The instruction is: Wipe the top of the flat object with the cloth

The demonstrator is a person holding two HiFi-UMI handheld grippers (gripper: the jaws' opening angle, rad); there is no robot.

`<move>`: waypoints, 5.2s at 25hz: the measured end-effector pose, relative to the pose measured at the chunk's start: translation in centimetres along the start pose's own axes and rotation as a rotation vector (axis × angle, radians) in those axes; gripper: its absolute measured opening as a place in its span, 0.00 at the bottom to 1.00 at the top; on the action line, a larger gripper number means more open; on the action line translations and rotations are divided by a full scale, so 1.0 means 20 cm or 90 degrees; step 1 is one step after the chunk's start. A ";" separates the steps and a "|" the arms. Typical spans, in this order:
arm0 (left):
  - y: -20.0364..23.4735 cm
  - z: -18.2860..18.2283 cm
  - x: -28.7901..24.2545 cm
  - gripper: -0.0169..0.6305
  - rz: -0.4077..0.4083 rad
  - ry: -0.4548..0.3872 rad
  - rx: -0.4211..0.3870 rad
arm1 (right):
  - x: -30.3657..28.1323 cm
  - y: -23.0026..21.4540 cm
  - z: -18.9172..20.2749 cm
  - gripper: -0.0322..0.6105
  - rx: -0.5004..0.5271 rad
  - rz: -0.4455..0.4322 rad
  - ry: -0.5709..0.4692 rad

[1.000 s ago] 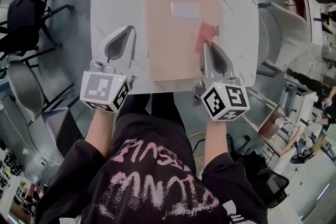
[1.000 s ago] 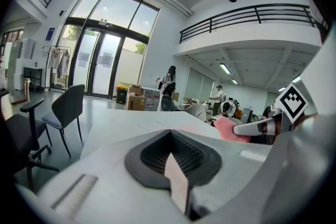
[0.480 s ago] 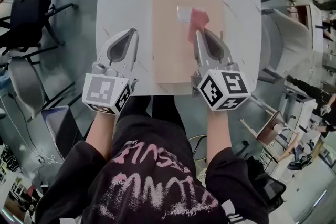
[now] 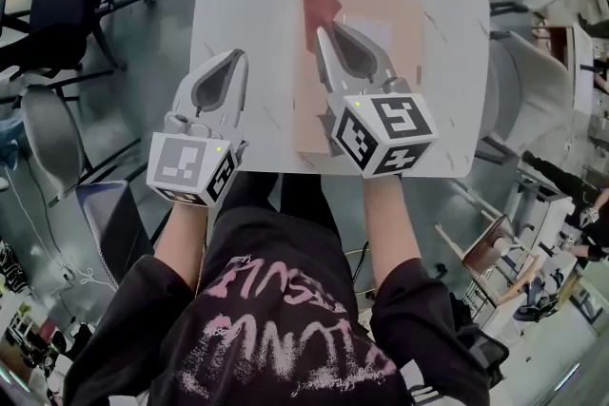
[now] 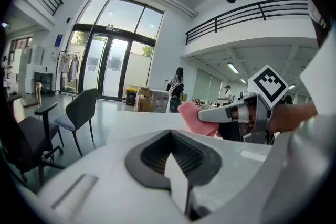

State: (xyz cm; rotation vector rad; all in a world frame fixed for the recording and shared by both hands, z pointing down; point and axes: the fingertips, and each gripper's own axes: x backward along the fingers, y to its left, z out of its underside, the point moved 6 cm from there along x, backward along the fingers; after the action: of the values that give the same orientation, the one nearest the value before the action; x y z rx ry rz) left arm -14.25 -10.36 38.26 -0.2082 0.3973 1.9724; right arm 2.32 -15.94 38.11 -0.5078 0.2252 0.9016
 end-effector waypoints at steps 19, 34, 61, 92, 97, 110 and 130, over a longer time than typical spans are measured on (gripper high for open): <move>0.04 0.02 0.01 0.03 -0.018 0.010 0.002 | -0.25 -0.01 0.13 0.12 -0.025 -0.053 0.099; -0.01 0.02 -0.04 0.03 0.002 0.013 -0.004 | -0.14 -0.33 0.17 0.12 -0.093 0.062 0.144; -0.14 0.01 -0.10 0.03 0.042 0.029 -0.016 | 0.29 -0.75 0.12 0.12 -0.131 0.231 0.090; 0.11 0.06 0.09 0.03 -0.029 0.008 0.002 | -0.17 0.13 0.27 0.12 -0.101 -0.018 0.181; 0.03 0.04 0.04 0.03 -0.010 0.011 -0.005 | -0.08 0.03 0.28 0.12 -0.113 0.004 0.179; -0.14 0.04 -0.07 0.03 0.041 0.032 -0.018 | 0.17 -0.30 0.33 0.12 -0.158 0.108 0.162; -0.24 0.03 -0.13 0.03 0.061 0.037 -0.024 | 0.45 -0.62 0.32 0.12 -0.184 0.207 0.134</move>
State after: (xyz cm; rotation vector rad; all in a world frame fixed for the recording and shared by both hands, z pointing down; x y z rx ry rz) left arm -8.87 -10.48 38.79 -0.2748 0.4143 2.0729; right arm 17.48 -12.83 44.09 -0.8531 0.3786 1.2065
